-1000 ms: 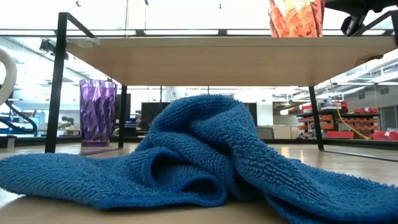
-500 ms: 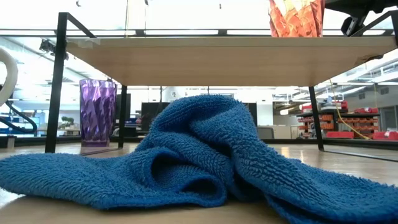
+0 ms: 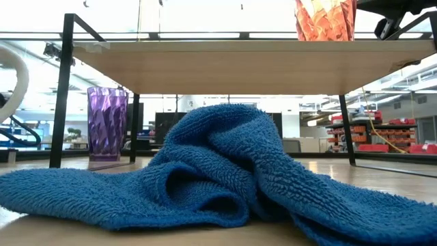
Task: Stack small to large cups/mugs on shelf
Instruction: Put the yellow mug on the shelf
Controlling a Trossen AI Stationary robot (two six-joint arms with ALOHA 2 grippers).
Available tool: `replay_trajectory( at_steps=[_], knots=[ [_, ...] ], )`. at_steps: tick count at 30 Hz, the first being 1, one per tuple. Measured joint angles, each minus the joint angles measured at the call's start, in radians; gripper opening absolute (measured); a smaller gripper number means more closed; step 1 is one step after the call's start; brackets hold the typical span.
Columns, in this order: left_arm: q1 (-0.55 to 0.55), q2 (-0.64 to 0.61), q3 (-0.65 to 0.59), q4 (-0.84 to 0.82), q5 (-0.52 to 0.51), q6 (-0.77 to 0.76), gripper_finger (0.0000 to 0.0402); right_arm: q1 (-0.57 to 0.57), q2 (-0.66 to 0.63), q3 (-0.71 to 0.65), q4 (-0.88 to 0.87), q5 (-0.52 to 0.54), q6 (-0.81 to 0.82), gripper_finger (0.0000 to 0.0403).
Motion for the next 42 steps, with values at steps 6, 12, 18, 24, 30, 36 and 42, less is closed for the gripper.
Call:
replay_trajectory(
  at_steps=[6, 12, 18, 24, 30, 36, 42],
  knots=[
    [0.0, 0.0, 0.0, 0.0, -0.001, 0.08, 0.0017, 0.0, 0.0, 0.0, -0.001, 0.0, 0.0, 0.0013],
    [0.003, -0.048, 0.021, -0.01, -0.003, 0.158, 0.0015, 0.0, 0.0, 0.0, -0.003, 0.0, 0.0, 0.0012],
    [0.003, -0.137, 0.058, -0.005, -0.082, 0.182, 0.0015, 0.0, 0.0, 0.0, -0.003, 0.0, 0.0, 0.0012],
    [0.019, -0.216, 0.155, 0.009, -0.187, 0.291, 0.0015, 0.0, 0.0, 0.0, -0.003, 0.0, 0.0, 0.0013],
    [0.088, -0.241, 0.307, -0.034, -0.243, 0.432, 0.0015, 0.0, 0.0, 0.0, -0.003, 0.0, 0.0, 0.0011],
    [0.218, -0.239, 0.478, -0.114, -0.264, 0.662, 0.0015, 0.0, 0.0, 0.0, -0.003, 0.0, 0.002, 0.0012],
    [0.373, -0.239, 0.569, -0.231, -0.269, 0.854, 0.0014, 0.0, 0.0, 0.0, -0.003, 0.0, 0.022, 0.001]
  ],
)
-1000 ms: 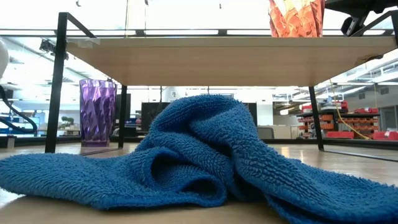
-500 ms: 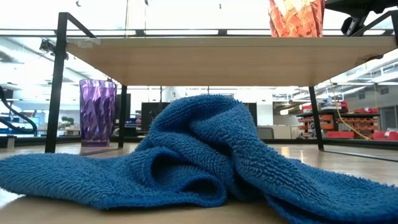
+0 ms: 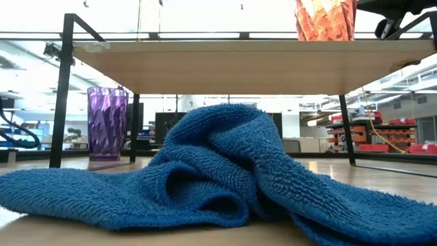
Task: Stack small to large cups/mugs on shelf
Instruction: Put the yellow mug on the shelf
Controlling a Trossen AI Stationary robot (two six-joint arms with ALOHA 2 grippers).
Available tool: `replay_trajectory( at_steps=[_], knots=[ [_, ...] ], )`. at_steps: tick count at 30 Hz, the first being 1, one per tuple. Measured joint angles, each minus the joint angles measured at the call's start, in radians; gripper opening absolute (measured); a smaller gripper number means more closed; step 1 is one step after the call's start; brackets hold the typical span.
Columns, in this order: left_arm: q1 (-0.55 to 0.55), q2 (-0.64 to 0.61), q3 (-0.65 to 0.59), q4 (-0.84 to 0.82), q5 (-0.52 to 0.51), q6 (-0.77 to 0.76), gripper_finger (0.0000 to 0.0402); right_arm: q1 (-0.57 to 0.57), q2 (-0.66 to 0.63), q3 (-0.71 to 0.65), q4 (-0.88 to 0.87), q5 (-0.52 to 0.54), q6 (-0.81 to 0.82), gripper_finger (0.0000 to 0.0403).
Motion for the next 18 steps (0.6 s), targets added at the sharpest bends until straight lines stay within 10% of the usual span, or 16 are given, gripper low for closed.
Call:
replay_trajectory(
  at_steps=[18],
  knots=[
    [0.389, 0.155, 0.014, -0.127, 0.208, 0.635, 0.0014, 0.0, 0.0, 0.0, 0.0, 0.001, -0.001, 0.001]
  ],
)
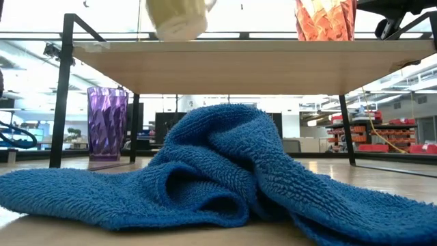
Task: Stack small to large cups/mugs on shelf
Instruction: Put the yellow mug on the shelf
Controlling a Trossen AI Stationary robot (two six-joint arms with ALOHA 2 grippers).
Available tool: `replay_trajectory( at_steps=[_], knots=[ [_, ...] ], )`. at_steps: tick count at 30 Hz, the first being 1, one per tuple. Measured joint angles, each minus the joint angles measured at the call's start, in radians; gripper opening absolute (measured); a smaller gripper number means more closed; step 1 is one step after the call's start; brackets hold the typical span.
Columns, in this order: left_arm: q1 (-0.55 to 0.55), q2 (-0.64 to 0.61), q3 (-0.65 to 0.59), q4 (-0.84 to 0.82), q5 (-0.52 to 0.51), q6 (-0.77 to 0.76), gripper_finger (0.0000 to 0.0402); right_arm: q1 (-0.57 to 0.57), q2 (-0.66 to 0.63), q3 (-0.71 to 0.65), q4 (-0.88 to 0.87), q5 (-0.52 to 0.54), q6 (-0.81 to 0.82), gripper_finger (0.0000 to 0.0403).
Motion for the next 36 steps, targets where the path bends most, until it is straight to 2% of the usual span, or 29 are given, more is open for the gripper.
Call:
replay_trajectory(
  at_steps=[3, 10, 27, 36],
  knots=[
    [0.024, 0.018, 0.0, -0.014, 0.011, 0.058, 0.0014, 0.0, 0.0, 0.0, 0.0, 0.0, 0.0, 0.0009],
    [0.061, 0.021, 0.0, 0.02, -0.022, 0.087, 0.0014, 0.0, 0.0, 0.0, 0.0, 0.005, -0.011, 0.0009],
    [0.072, 0.102, 0.001, 0.031, -0.019, 0.211, 0.0014, 0.0, 0.033, 0.0, 0.002, 0.006, -0.022, 0.0008],
    [0.072, 0.107, 0.002, 0.033, -0.009, 0.221, 0.0014, 0.0, 0.068, 0.0, -0.001, 0.007, -0.022, 0.0009]
  ],
)
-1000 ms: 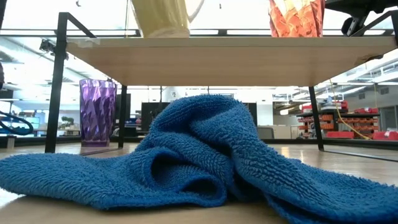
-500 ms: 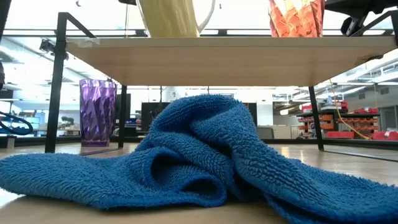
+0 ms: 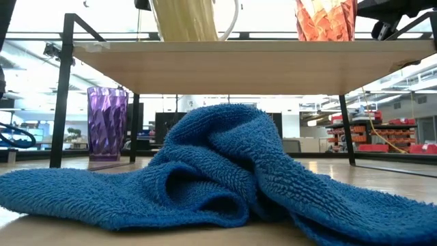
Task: Stack small to large cups/mugs on shelf
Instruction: Put the yellow mug on the shelf
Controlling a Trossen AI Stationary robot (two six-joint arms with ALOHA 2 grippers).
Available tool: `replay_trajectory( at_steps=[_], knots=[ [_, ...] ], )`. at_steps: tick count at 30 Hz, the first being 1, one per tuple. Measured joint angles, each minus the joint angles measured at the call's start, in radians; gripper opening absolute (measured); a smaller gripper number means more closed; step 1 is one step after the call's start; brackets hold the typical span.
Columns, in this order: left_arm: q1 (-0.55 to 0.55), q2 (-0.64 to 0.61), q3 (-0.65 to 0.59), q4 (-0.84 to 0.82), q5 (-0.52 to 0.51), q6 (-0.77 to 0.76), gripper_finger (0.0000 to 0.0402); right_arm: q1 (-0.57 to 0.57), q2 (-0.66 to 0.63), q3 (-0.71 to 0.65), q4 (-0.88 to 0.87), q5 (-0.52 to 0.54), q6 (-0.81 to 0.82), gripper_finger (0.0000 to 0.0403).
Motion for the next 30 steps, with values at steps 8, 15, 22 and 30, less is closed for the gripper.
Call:
replay_trajectory(
  at_steps=[8, 15, 22, 30],
  knots=[
    [0.025, 0.0, -0.002, 0.005, 0.053, 0.006, 0.0058, 0.0, 0.004, 0.0, 0.001, 0.0, 0.0, 0.0009],
    [0.047, 0.0, -0.002, 0.046, 0.058, 0.006, 0.0053, 0.0, 0.004, 0.0, 0.001, 0.0, -0.001, 0.0009],
    [0.077, -0.006, -0.003, 0.054, 0.125, -0.004, 0.0073, 0.0, 0.004, 0.0, 0.001, 0.0, -0.003, 0.0009],
    [0.111, -0.031, 0.098, 0.026, 0.127, -0.014, 0.0103, 0.0, 0.003, 0.0, 0.0, 0.0, -0.003, 0.0009]
  ],
)
